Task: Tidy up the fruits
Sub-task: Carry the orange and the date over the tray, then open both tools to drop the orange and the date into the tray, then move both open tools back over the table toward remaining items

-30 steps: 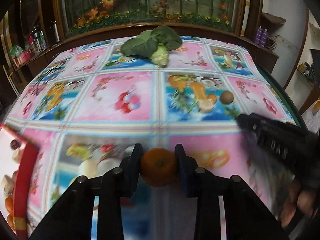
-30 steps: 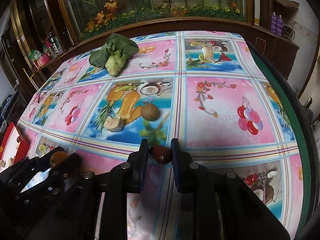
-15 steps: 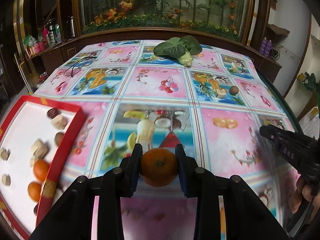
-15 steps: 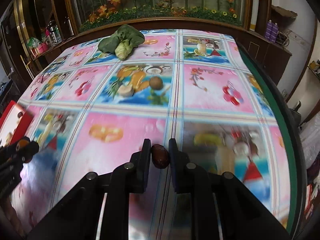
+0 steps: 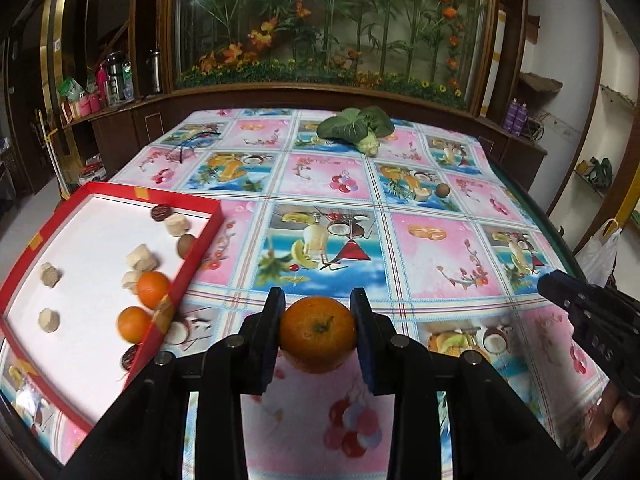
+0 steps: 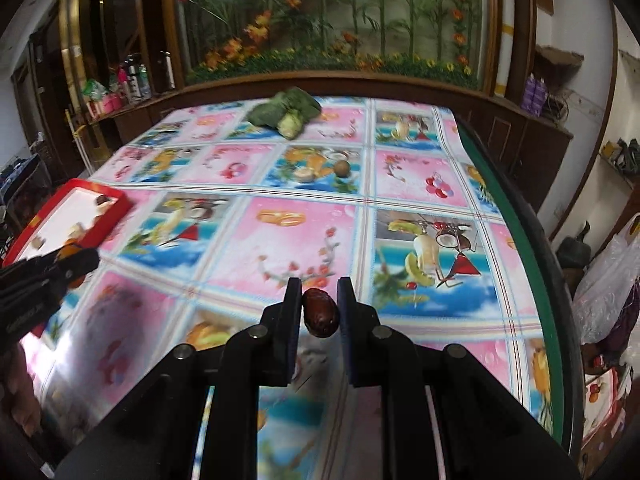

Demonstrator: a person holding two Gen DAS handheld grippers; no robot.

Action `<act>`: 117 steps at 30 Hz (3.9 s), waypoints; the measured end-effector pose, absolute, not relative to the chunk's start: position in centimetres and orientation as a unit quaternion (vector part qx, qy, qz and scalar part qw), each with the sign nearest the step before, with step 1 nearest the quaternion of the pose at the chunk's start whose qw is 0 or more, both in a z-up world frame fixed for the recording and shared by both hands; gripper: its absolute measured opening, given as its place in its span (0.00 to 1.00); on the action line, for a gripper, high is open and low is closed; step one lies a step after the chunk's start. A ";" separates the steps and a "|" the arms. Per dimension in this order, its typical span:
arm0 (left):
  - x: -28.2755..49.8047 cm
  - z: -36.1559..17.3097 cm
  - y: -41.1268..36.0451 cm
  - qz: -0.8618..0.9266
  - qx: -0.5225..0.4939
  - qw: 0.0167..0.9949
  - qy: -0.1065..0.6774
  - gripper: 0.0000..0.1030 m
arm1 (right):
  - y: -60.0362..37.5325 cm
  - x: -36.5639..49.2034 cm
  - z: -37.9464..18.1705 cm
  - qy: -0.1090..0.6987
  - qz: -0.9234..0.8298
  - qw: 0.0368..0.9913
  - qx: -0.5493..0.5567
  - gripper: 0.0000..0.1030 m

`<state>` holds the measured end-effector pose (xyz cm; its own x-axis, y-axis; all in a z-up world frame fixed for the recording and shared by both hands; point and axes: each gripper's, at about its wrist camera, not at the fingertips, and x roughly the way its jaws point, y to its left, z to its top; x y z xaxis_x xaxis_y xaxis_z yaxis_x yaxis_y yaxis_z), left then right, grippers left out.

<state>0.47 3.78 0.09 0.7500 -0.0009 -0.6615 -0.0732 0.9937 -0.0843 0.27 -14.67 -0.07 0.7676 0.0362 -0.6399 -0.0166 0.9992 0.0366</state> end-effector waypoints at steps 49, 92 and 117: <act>-3.1 1.0 17.7 0.162 -0.116 0.919 0.341 0.32 | 4.0 3.7 2.4 0.319 0.204 0.925 -0.043 0.19; -4.6 3.2 30.3 0.245 -0.241 0.893 0.289 0.76 | 10.9 14.0 3.4 0.346 0.278 0.895 0.045 0.73; 5.5 -1.6 5.3 0.014 -0.075 0.915 0.395 0.76 | -21.0 13.0 -2.8 0.375 -0.004 0.918 0.127 0.76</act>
<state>5.47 5.35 -1.64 0.6868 -0.0332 -0.7261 -0.0854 0.9884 -0.1259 12.96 -21.02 -2.84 0.7191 0.0877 -0.6893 0.1022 0.9679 0.2297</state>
